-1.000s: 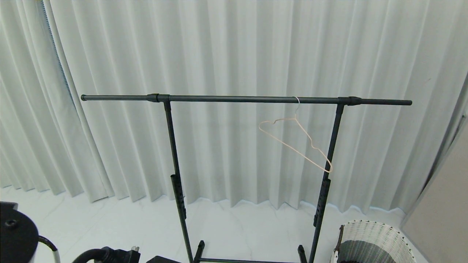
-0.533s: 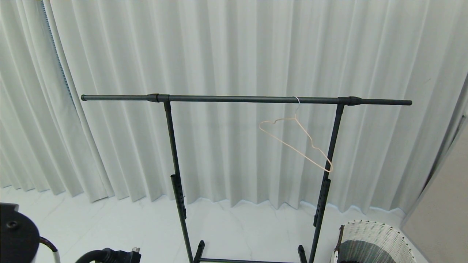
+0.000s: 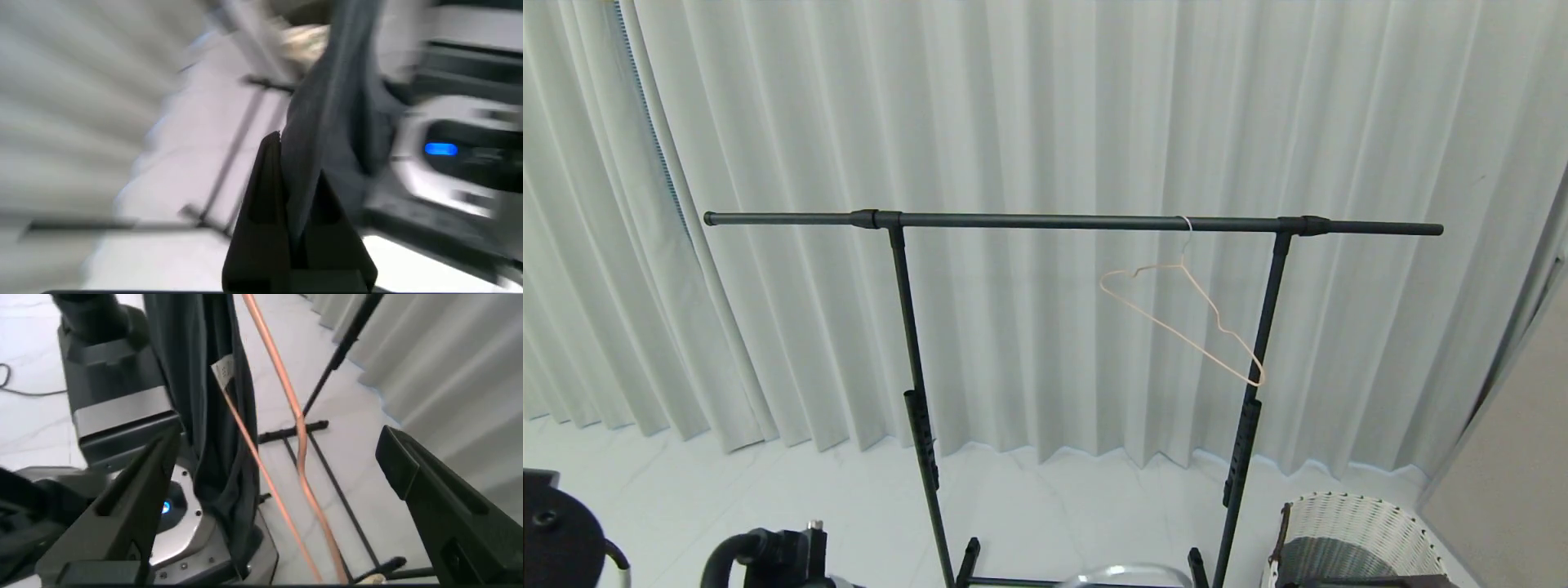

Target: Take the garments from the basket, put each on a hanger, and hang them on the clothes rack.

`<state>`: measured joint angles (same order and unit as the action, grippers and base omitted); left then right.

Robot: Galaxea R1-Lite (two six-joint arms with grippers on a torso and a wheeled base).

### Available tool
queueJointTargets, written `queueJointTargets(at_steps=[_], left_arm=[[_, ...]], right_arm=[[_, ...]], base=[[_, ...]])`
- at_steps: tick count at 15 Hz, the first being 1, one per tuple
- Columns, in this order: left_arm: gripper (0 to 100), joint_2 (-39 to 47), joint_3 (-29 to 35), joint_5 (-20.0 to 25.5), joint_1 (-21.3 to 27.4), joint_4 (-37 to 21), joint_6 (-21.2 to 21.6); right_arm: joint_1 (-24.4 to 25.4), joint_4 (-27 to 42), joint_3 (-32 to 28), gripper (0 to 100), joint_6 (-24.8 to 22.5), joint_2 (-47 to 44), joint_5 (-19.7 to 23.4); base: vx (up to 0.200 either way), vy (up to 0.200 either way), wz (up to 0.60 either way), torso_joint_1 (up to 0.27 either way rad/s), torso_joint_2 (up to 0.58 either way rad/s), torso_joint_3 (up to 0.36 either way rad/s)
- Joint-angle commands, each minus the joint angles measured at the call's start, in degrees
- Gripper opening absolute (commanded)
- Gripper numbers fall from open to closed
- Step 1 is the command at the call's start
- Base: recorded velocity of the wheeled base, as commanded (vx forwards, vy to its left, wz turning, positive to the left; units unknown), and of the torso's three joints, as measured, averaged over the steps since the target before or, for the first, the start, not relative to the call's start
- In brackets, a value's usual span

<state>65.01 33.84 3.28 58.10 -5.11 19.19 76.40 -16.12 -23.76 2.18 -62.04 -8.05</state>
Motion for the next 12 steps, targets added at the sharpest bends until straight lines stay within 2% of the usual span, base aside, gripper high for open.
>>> queueJointTargets(at_steps=[1, 3, 4, 5, 8, 12], left_arm=[[0, -2.61, -1.15, -5.12, -1.59, 0.01, -0.03], [0, -5.25, -0.09, -10.93, -2.47, 0.01, -0.29], [0, -5.77, 0.88, -14.09, -5.01, 0.01, -0.99], [0, -5.77, 2.55, -15.23, -7.21, 0.01, -2.05], [0, -3.40, 10.02, -15.58, -11.17, 0.01, -3.81], [0, 0.64, 17.75, -15.41, -12.13, 0.01, -4.69]], right_arm=[[-6.17, 0.82, 0.12, 100, 0.02, -0.28, -0.13], [-11.27, 1.17, 0.03, 100, 0.37, -1.16, -0.13], [-13.38, 1.09, 0.03, 100, 0.54, -1.51, -0.04], [-14.52, 1.00, -0.15, 100, 0.98, -2.30, -0.04], [-14.52, 0.47, -3.66, 100, 3.79, -8.36, -0.13], [-14.44, -5.07, -11.40, 100, 4.15, -19.26, -0.48]], base=[[0.000, 0.000, 0.00, 0.000, 0.00, 0.000], [0.000, 0.000, 0.00, 0.000, 0.00, 0.000], [0.000, 0.000, 0.00, 0.000, 0.00, 0.000], [0.000, 0.000, 0.00, 0.000, 0.00, 0.000], [0.000, 0.000, 0.00, 0.000, 0.00, 0.000], [0.000, 0.000, 0.00, 0.000, 0.00, 0.000]])
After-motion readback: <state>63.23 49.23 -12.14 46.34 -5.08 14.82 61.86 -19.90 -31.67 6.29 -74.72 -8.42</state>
